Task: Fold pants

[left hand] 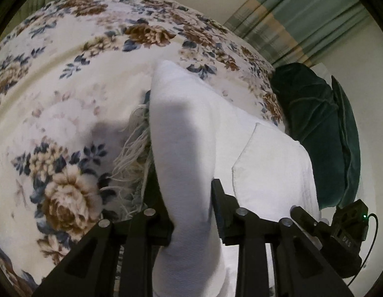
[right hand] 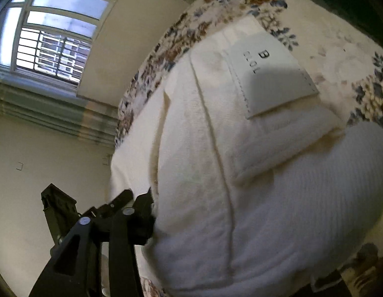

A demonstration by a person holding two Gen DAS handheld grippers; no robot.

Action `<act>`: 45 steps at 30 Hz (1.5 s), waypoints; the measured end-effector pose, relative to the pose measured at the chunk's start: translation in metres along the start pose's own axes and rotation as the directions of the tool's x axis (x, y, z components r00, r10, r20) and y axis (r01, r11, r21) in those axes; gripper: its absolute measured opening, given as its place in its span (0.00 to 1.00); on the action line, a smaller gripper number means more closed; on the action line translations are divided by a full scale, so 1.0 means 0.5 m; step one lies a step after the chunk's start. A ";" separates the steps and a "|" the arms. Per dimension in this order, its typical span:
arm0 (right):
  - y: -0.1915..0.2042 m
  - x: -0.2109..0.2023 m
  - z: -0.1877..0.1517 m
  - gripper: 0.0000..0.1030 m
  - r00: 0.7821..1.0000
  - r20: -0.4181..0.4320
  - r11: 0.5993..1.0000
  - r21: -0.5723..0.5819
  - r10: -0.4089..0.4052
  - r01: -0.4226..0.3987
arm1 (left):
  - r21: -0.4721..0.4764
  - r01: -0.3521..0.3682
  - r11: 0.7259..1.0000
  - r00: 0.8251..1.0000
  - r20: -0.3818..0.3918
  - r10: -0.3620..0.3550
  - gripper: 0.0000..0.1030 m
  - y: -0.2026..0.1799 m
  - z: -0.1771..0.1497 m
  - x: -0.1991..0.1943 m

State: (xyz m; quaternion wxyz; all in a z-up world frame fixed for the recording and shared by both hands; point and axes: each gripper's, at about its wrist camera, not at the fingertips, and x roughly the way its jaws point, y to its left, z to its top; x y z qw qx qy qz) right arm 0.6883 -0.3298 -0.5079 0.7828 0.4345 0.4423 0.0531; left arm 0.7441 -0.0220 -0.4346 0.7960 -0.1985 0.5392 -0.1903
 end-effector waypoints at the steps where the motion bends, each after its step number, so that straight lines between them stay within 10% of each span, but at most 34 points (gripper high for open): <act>1: 0.000 -0.001 0.002 0.53 1.000 -0.016 1.000 0.006 -0.002 0.003 | -0.008 -0.007 1.000 1.000 -0.006 0.007 0.30 0.000 0.002 -0.004; 8: -0.004 -0.094 -0.004 0.68 0.992 -0.037 0.991 0.048 -0.120 0.122 | 0.062 -0.222 0.973 0.975 0.013 0.222 0.42 -0.044 -0.010 -0.065; 12: 0.027 -0.159 -0.014 0.72 0.970 0.001 0.969 -0.029 -0.245 0.244 | 0.103 -0.347 0.932 0.938 0.071 0.341 0.85 -0.080 -0.040 -0.126; 16: 0.110 -0.238 -0.046 0.99 0.901 0.118 0.877 -0.208 -0.418 0.434 | 0.144 -0.450 0.882 0.892 0.134 0.433 0.91 -0.144 -0.095 -0.195; 20: 0.193 -0.334 -0.091 0.99 0.822 0.242 0.758 -0.318 -0.516 0.570 | 0.172 -0.496 0.851 0.865 0.181 0.468 0.96 -0.212 -0.157 -0.274; 24: 0.255 -0.429 -0.131 0.99 0.792 0.315 0.703 -0.365 -0.523 0.610 | 0.170 -0.517 0.839 0.848 0.233 0.475 0.96 -0.271 -0.204 -0.350; 45: 0.488 -1.060 -0.454 0.99 0.800 0.511 0.646 -0.502 -0.315 0.575 | 0.121 -0.532 0.838 0.768 0.487 0.417 0.96 -0.548 -0.533 -0.808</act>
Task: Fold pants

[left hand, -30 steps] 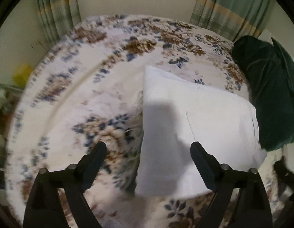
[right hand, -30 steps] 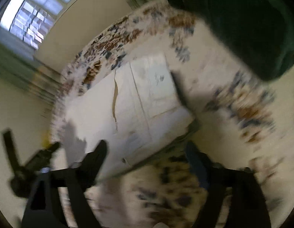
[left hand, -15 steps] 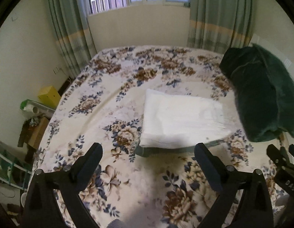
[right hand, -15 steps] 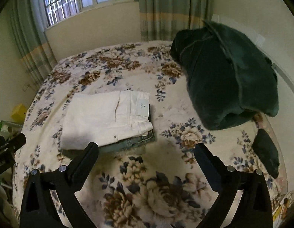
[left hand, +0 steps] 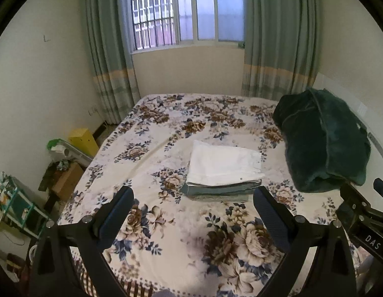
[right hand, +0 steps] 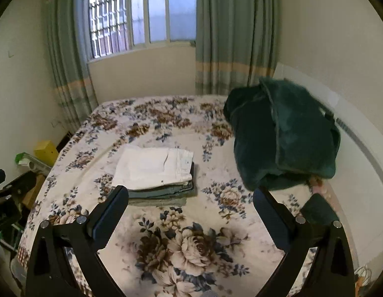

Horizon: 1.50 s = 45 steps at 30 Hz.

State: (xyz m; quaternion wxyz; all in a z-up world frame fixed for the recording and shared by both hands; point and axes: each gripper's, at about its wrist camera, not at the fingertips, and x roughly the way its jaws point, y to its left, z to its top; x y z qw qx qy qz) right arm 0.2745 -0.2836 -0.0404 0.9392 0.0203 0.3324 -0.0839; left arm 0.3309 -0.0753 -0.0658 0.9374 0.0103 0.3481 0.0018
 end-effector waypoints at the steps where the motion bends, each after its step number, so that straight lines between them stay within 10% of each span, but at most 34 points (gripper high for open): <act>1: -0.004 -0.029 -0.001 0.99 1.000 0.008 1.000 -0.003 0.009 -0.009 | -0.004 0.000 1.000 1.000 0.008 0.000 0.96 0.000 -0.004 -0.024; 22: -0.033 -0.502 -0.048 1.00 0.986 0.148 0.996 -0.046 0.077 -0.071 | -0.003 0.000 1.000 0.996 0.084 0.000 0.97 0.019 -0.069 -0.301; 45: -0.012 -0.523 -0.047 1.00 0.985 0.144 0.995 -0.052 0.090 -0.083 | -0.024 -0.002 1.000 0.995 0.101 0.004 1.00 0.045 -0.089 -0.329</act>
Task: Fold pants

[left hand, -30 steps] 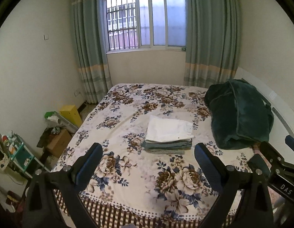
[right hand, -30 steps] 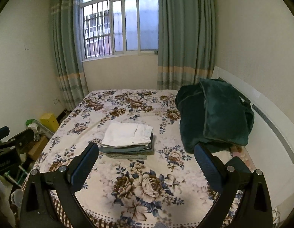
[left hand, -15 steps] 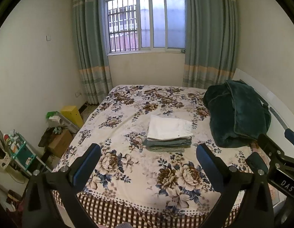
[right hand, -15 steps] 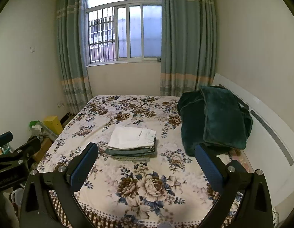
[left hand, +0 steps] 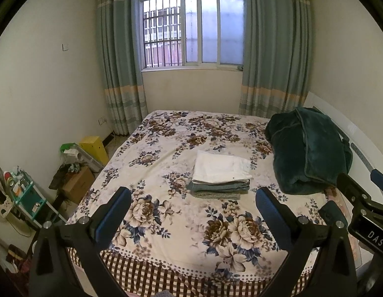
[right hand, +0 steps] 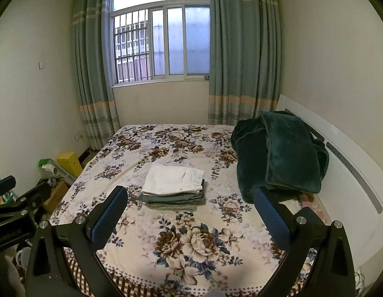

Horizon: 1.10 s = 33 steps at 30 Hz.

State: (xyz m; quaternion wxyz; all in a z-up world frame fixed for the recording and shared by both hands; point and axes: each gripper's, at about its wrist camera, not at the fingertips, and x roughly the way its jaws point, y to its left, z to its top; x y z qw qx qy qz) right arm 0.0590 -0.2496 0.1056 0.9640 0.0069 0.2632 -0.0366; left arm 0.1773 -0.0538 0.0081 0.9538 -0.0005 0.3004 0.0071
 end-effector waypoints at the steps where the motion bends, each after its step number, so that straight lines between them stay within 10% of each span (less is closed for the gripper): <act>1: 0.001 -0.004 0.001 1.00 1.000 0.001 1.000 -0.001 0.000 0.000 | 0.001 -0.001 1.000 1.000 -0.001 0.001 1.00 0.001 0.000 0.000; 33: 0.004 0.024 0.024 1.00 1.000 -0.014 1.000 -0.007 0.020 -0.020 | -0.010 0.003 1.000 1.000 0.006 -0.003 1.00 0.005 0.010 0.006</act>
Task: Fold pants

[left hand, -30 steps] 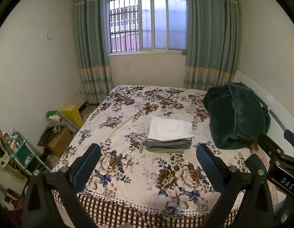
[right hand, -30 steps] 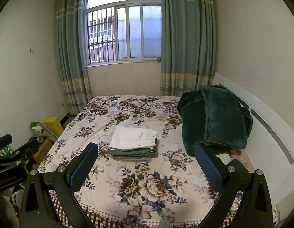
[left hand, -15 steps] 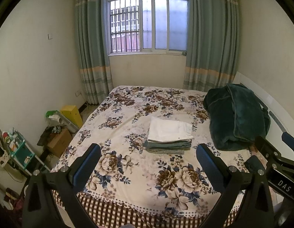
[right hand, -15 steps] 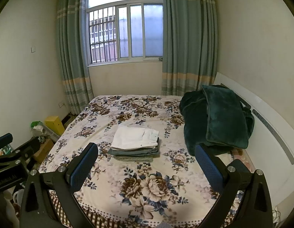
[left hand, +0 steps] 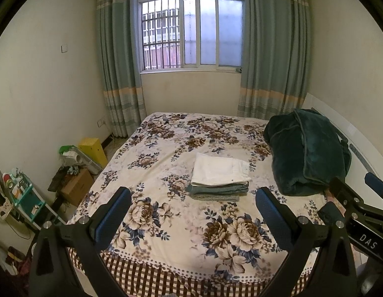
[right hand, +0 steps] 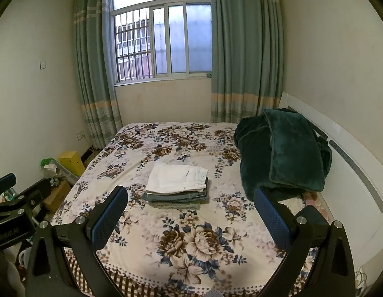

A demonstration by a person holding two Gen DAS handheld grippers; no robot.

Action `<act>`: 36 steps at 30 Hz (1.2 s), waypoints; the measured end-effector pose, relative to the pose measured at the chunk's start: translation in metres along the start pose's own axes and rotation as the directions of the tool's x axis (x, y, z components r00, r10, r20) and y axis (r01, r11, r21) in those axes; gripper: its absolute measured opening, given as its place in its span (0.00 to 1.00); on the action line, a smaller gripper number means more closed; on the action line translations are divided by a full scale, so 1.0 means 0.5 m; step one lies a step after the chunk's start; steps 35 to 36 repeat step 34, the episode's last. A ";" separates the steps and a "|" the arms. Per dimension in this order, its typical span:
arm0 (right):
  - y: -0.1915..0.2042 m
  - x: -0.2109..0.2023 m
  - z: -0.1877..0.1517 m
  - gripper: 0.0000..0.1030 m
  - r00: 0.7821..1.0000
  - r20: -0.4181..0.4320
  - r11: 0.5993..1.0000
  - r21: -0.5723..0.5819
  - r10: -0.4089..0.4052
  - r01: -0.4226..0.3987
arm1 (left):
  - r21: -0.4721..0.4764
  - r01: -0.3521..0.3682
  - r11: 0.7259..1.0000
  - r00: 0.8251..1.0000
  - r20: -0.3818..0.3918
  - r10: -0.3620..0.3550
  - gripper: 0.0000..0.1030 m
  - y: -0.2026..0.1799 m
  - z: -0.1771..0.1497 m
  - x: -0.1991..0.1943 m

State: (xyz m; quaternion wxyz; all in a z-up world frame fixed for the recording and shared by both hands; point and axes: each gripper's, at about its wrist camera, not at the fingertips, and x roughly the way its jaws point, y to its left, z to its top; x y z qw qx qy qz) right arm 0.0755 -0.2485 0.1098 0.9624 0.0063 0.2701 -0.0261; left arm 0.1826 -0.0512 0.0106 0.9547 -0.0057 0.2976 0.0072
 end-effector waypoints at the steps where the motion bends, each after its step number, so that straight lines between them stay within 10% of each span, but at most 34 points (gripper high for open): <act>1: 0.000 0.000 0.000 1.00 1.000 0.000 1.000 0.002 0.001 -0.001 | -0.002 0.001 1.000 1.000 0.000 -0.001 1.00 0.001 0.000 0.000; 36: 0.032 -0.012 -0.005 1.00 1.000 0.002 1.000 0.008 0.009 -0.009 | 0.002 -0.017 1.000 1.000 0.012 0.017 1.00 -0.002 -0.007 -0.020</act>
